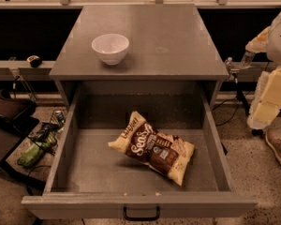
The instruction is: Pick brown chip bag from top drawer and place on counter
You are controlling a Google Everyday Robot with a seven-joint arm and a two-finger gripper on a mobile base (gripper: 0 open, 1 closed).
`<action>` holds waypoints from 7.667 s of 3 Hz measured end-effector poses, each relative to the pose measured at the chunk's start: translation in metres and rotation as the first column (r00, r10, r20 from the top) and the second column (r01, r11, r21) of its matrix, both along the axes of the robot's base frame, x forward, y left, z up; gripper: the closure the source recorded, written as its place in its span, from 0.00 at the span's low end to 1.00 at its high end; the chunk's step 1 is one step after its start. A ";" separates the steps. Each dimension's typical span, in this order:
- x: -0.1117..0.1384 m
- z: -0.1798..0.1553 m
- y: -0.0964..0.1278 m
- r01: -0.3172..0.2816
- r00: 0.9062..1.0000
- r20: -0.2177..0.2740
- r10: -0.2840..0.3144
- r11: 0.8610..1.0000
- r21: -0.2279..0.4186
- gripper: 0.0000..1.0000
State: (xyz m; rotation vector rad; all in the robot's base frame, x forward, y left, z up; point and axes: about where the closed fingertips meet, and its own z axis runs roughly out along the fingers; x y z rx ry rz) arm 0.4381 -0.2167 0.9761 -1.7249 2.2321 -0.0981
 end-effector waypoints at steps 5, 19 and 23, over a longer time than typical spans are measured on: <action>0.077 -0.218 0.139 -0.022 0.997 -0.068 0.028 0.996 0.088 0.00; 0.197 0.097 0.091 -0.033 0.904 0.426 0.029 0.999 0.002 1.00; 0.453 0.044 0.032 0.149 0.738 0.659 -0.144 0.988 0.049 1.00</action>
Offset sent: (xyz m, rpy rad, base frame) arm 0.0095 0.0167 -0.0328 0.0619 0.0099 0.0045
